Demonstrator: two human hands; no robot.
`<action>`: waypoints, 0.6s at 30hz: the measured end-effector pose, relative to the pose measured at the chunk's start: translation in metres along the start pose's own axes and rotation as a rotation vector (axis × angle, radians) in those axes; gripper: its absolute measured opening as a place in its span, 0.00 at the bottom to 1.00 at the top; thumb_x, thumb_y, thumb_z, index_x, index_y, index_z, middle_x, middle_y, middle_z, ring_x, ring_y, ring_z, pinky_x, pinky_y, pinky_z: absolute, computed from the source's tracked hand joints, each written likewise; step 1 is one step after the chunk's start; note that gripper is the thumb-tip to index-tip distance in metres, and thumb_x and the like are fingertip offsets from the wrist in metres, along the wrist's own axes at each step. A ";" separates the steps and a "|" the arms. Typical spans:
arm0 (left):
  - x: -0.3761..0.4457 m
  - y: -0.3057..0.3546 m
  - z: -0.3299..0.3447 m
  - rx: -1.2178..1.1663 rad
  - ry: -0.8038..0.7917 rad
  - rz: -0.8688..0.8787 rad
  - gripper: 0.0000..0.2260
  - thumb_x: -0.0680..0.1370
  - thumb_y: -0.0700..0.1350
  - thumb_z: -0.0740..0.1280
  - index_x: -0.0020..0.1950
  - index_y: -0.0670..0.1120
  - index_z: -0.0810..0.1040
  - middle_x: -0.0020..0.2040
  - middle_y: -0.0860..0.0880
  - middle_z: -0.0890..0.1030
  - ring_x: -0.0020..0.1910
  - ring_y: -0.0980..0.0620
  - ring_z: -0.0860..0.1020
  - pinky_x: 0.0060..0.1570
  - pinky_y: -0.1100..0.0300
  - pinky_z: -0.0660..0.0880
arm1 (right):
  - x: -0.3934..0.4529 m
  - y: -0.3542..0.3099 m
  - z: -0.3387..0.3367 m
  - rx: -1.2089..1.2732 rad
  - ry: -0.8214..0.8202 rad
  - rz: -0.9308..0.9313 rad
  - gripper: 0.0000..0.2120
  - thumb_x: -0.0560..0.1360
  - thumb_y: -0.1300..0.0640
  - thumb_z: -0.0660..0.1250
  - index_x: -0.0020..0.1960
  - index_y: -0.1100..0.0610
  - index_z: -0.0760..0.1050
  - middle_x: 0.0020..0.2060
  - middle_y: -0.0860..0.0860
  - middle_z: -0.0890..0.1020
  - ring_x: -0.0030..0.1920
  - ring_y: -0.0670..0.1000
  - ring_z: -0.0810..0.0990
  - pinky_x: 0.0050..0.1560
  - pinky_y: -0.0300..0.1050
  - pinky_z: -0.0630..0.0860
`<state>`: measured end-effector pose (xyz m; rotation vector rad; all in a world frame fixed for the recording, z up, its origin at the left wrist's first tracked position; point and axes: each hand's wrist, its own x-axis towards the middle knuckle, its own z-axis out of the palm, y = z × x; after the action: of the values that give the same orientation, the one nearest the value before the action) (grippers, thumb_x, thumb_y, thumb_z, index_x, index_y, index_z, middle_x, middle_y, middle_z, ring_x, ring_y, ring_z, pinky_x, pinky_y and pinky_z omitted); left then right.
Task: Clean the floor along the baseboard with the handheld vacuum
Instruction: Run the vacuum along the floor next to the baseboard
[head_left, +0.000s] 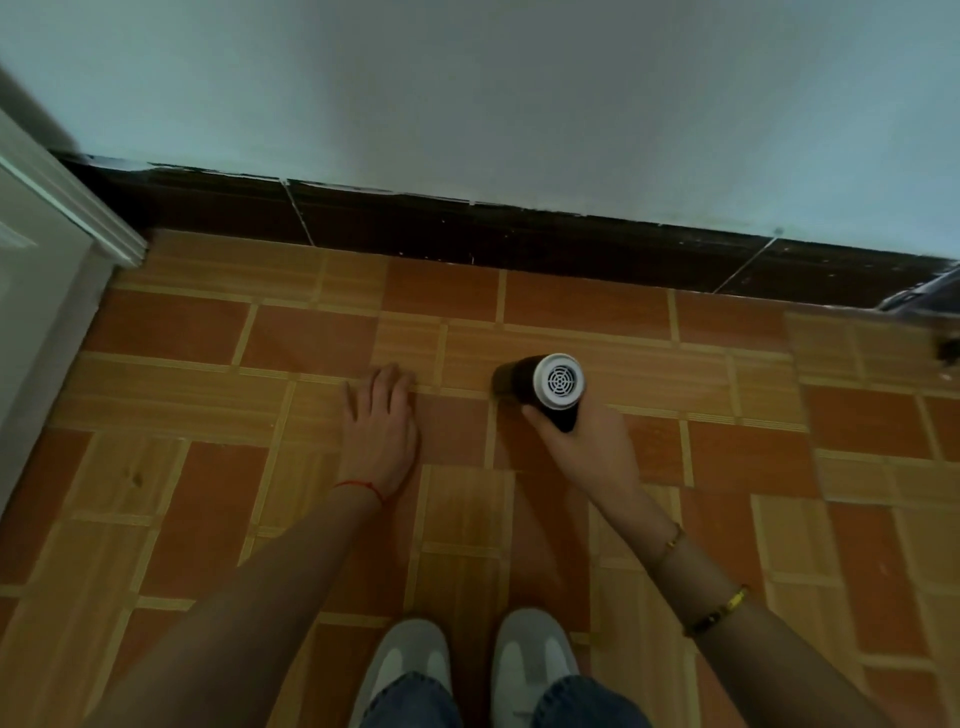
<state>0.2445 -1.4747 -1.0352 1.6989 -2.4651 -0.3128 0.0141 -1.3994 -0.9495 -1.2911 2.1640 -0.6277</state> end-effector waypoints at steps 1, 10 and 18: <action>0.001 0.002 0.001 -0.008 -0.004 0.002 0.19 0.80 0.42 0.60 0.72 0.44 0.70 0.73 0.40 0.70 0.75 0.38 0.65 0.73 0.32 0.58 | 0.002 0.003 -0.003 0.010 0.032 0.018 0.28 0.73 0.42 0.70 0.68 0.53 0.70 0.47 0.45 0.81 0.47 0.48 0.81 0.41 0.42 0.77; 0.003 0.004 0.017 0.001 -0.013 0.003 0.22 0.80 0.47 0.52 0.73 0.44 0.69 0.73 0.40 0.70 0.74 0.40 0.64 0.72 0.32 0.59 | 0.003 0.016 -0.014 -0.013 0.099 0.059 0.29 0.74 0.42 0.69 0.70 0.52 0.68 0.50 0.47 0.83 0.48 0.49 0.81 0.42 0.43 0.76; 0.003 0.001 0.021 -0.036 0.019 0.013 0.22 0.80 0.47 0.53 0.73 0.45 0.68 0.74 0.42 0.68 0.76 0.41 0.63 0.74 0.33 0.55 | 0.005 -0.001 -0.001 -0.019 0.017 -0.043 0.31 0.74 0.41 0.69 0.72 0.53 0.67 0.51 0.48 0.83 0.50 0.50 0.82 0.45 0.46 0.79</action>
<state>0.2380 -1.4757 -1.0555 1.6639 -2.4408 -0.3363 0.0121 -1.4042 -0.9492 -1.3507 2.1653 -0.6387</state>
